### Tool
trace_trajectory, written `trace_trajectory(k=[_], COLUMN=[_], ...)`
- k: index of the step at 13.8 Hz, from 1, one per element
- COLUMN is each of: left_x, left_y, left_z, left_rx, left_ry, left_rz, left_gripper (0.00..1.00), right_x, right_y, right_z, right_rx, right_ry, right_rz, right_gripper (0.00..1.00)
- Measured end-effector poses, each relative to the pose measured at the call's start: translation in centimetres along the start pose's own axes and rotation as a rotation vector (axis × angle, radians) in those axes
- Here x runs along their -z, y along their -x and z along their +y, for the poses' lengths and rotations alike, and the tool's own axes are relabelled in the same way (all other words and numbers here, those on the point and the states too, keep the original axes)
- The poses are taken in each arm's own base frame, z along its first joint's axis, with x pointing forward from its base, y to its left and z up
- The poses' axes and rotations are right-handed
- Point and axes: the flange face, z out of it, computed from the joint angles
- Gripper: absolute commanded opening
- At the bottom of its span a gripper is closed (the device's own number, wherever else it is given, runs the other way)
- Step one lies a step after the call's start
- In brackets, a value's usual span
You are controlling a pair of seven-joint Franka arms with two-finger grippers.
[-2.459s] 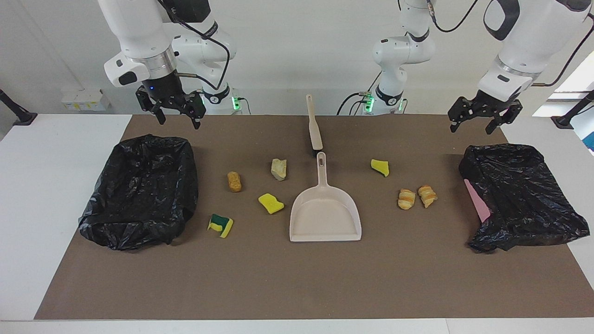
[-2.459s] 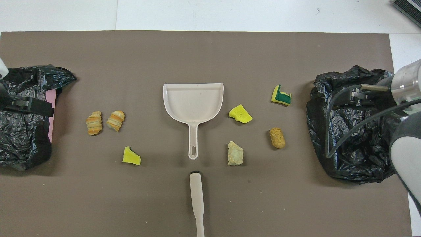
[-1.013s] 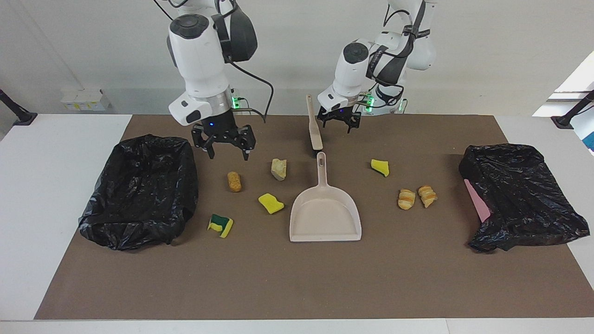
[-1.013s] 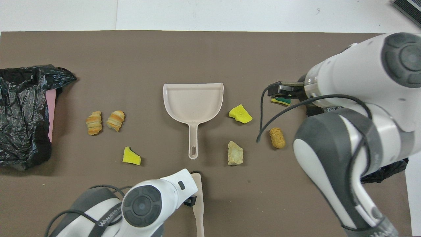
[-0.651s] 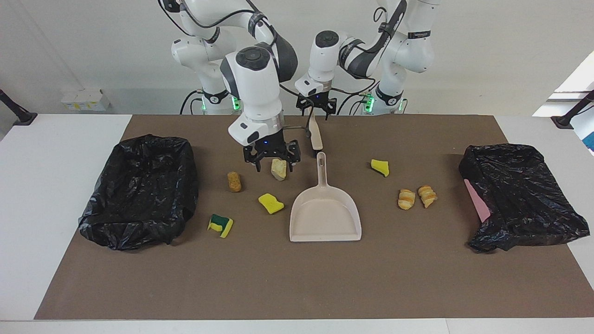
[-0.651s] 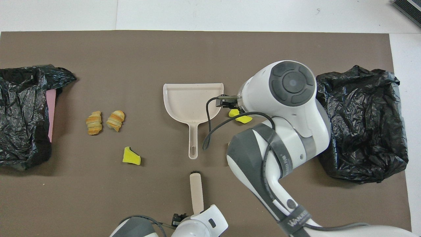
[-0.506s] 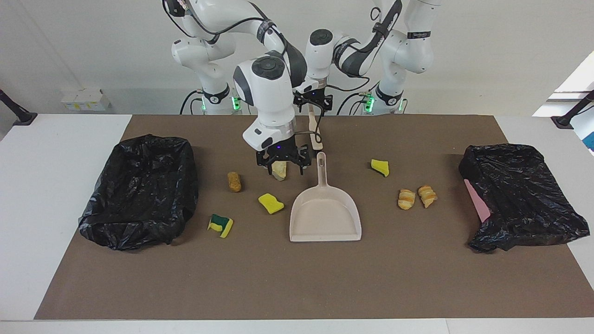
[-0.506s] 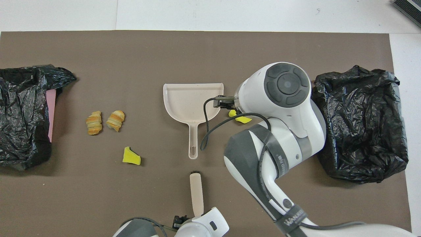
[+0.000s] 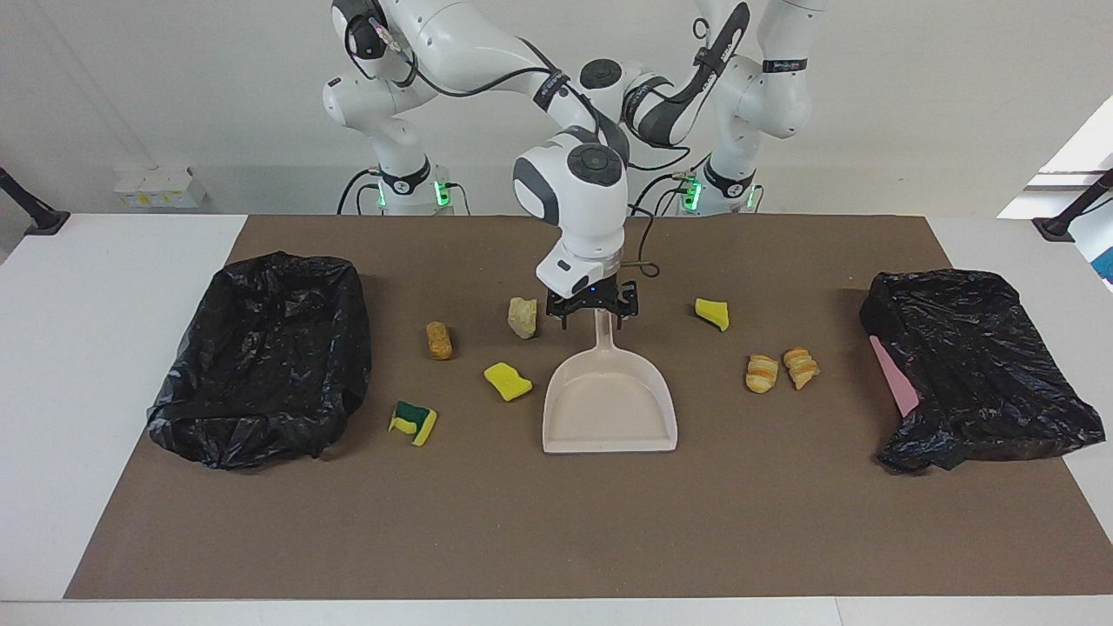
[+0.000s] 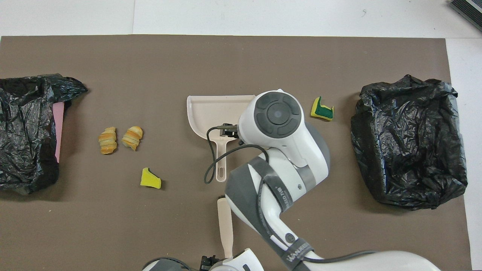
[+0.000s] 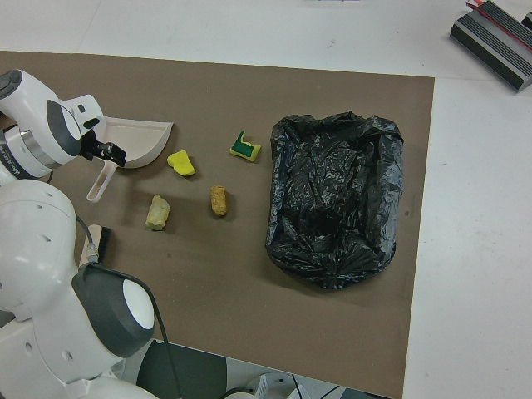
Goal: Sweep and dump trash in bin
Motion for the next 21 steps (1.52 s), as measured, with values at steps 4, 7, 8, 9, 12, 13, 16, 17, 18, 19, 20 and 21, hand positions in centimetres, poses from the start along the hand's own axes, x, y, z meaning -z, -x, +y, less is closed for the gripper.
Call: trace_trajectory(k=[4, 7, 8, 9, 12, 13, 16, 17, 18, 19, 20, 21], left_x=[0.0, -0.1, -0.1, -0.1, 0.5, 0.9, 2.5, 2.8, 3.1, 3.3, 3.5, 3.6], left_y=[0.2, 0.4, 0.3, 0.3, -0.1, -0.5, -2.5, -3.1, -3.7, -4.4, -5.1, -5.8], left_z=[0.1, 0.2, 0.1, 0.0, -0.6, -1.2, -4.4, -5.4, -6.4, -7.4, -8.5, -9.7], left_rx=[0.023, 0.044, 0.053, 0.059, 0.075, 0.093, 0.124, 0.124, 0.126, 0.132, 0.134, 0.138], left_ry=[-0.001, -0.002, -0.002, -0.002, -0.004, -0.007, -0.019, -0.021, -0.021, -0.02, -0.019, -0.022], left_rz=[0.0, -0.001, -0.002, -0.003, -0.009, -0.013, -0.032, -0.038, -0.041, -0.043, -0.045, -0.054], left_gripper=[0.0, 0.0, 0.0, 0.0, 0.0, 0.0, 0.0, 0.0, 0.0, 0.0, 0.0, 0.0], right_x=[-2.9, -3.1, -3.1, -3.2, -3.2, -3.2, -3.3, -3.4, -3.4, -3.4, -3.4, -3.3], right_y=[0.8, 1.2, 1.4, 1.5, 1.9, 1.9, 2.0, 2.1, 2.0, 2.0, 2.0, 1.9], right_z=[-1.6, -2.2, -2.3, -2.4, -2.7, -2.7, -2.6, -2.6, -2.6, -2.6, -2.6, -2.5], right_rx=[0.025, 0.035, 0.038, 0.041, 0.046, 0.045, 0.033, 0.031, 0.03, 0.029, 0.028, 0.03], right_ry=[0.013, 0.014, 0.016, 0.019, 0.021, 0.021, 0.013, 0.012, 0.011, 0.011, 0.011, 0.01], right_rz=[-0.023, -0.026, -0.029, -0.032, -0.039, -0.04, -0.06, -0.064, -0.064, -0.065, -0.065, -0.064], right_gripper=[0.88, 0.74, 0.7, 0.68, 0.47, 0.37, 0.14, 0.06, 0.0, 0.0, 0.0, 0.0])
